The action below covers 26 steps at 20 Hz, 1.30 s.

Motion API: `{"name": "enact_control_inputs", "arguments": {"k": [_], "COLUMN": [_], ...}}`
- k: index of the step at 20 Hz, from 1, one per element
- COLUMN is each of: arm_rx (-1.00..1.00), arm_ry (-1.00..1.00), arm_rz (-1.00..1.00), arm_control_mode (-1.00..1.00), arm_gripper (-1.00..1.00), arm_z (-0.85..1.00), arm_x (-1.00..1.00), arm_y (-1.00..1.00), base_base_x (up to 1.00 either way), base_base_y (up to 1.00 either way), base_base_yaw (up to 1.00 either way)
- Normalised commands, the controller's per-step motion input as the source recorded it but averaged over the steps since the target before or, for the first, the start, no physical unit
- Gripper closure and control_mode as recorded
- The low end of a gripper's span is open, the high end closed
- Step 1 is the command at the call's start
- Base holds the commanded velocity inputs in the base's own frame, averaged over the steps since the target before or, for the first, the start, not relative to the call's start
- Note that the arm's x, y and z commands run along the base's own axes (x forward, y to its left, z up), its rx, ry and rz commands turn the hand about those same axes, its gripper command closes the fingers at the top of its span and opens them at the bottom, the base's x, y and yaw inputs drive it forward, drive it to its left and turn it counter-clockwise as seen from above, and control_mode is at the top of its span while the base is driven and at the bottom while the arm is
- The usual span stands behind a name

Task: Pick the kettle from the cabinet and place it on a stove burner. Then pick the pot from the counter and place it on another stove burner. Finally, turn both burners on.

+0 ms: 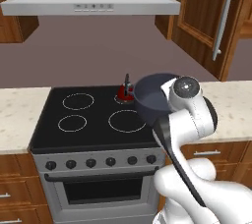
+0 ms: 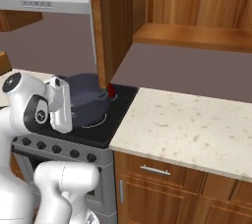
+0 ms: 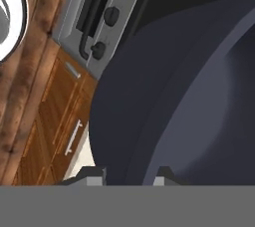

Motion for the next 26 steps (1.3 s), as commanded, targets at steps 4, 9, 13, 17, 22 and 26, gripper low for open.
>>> {"name": "enact_control_inputs", "arguments": {"k": [4, 9, 13, 17, 22, 26], "arm_rx": [0.0, 0.0, 0.0, 0.0, 0.0, 0.0], "arm_ry": [0.0, 0.01, 0.01, 0.01, 0.0, 0.0], "arm_rz": [0.0, 0.0, 0.0, 0.0, 0.01, 0.02], "arm_control_mode": [-1.0, -1.0, -1.0, -1.0, -1.0, -1.0], "arm_gripper": [1.0, 1.0, 1.0, 1.0, 1.0, 1.0], "arm_z": [0.0, -0.02, -0.1, -0.21, -0.21, -0.16], "arm_x": [0.42, 0.37, 0.35, 0.33, 0.24, 0.2], "arm_y": [0.2, 0.16, 0.17, 0.14, 0.06, 0.01], "base_base_x": [0.0, 0.0, 0.0, 0.0, 0.0, 0.0], "base_base_y": [0.0, 0.0, 0.0, 0.0, 0.0, 0.0], "base_base_yaw": [0.0, 0.0, 0.0, 0.0, 0.0, 0.0]}}
